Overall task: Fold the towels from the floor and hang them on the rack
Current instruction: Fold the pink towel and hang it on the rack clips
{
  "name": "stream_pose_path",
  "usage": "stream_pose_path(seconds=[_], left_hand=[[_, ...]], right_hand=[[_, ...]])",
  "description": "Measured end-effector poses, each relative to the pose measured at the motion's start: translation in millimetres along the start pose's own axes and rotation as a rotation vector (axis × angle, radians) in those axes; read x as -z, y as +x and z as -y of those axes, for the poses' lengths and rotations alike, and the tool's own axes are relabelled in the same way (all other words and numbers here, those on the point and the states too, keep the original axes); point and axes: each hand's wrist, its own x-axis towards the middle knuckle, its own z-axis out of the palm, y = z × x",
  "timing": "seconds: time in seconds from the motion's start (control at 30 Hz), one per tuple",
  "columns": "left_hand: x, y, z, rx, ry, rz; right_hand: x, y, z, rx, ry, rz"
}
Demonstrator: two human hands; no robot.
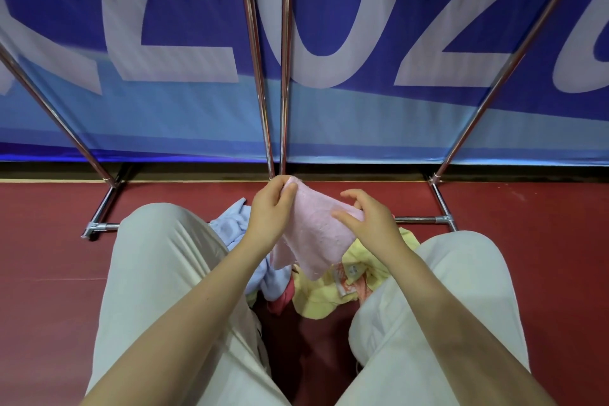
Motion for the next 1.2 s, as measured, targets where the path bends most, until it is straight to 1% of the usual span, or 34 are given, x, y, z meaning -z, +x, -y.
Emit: stream_pose_path(seconds=[0.1, 0.17, 0.23, 0.3, 0.37, 0.47, 0.67, 0.77, 0.83, 0.93, 1.03, 1.1, 1.2], left_hand=[[-1, -7, -2, -0.048, -0.017, 0.098], [-2, -12, 0, -0.067, -0.025, 0.141], [-2, -14, -1, -0.064, -0.054, 0.158], [-1, -14, -4, -0.037, -0.098, 0.120], [1, -9, -6, 0.011, -0.144, 0.039], [3, -2, -2, 0.113, -0.205, -0.043], [2, 4, 3, 0.305, -0.325, -0.084], [-1, 6, 6, 0.375, -0.382, -0.080], [-4, 6, 5, 0.395, -0.374, -0.088], [-10, 9, 3, 0.428, -0.344, -0.124], [-17, 12, 6, 0.457, -0.380, -0.168], [-22, 13, 6, 0.522, -0.438, -0.175], [-28, 13, 5, 0.669, -0.517, -0.143]], right_hand=[[-6, 3, -5, -0.063, -0.080, 0.012], [-9, 4, -6, -0.118, -0.047, 0.005], [-9, 4, -6, -0.128, -0.019, -0.023], [-7, 6, -7, -0.133, -0.010, -0.045], [-3, 7, -6, -0.170, 0.079, -0.027], [1, 8, -3, -0.206, 0.292, -0.009], [-3, 8, 1, -0.225, 0.486, -0.100], [-6, 9, 3, -0.245, 0.514, -0.181], [-8, 10, 7, -0.243, 0.518, -0.245], [-11, 10, 12, -0.223, 0.503, -0.354], [-16, 10, 17, -0.221, 0.481, -0.424], [-20, 10, 20, -0.236, 0.460, -0.456], [-27, 13, 25, -0.294, 0.456, -0.473]])
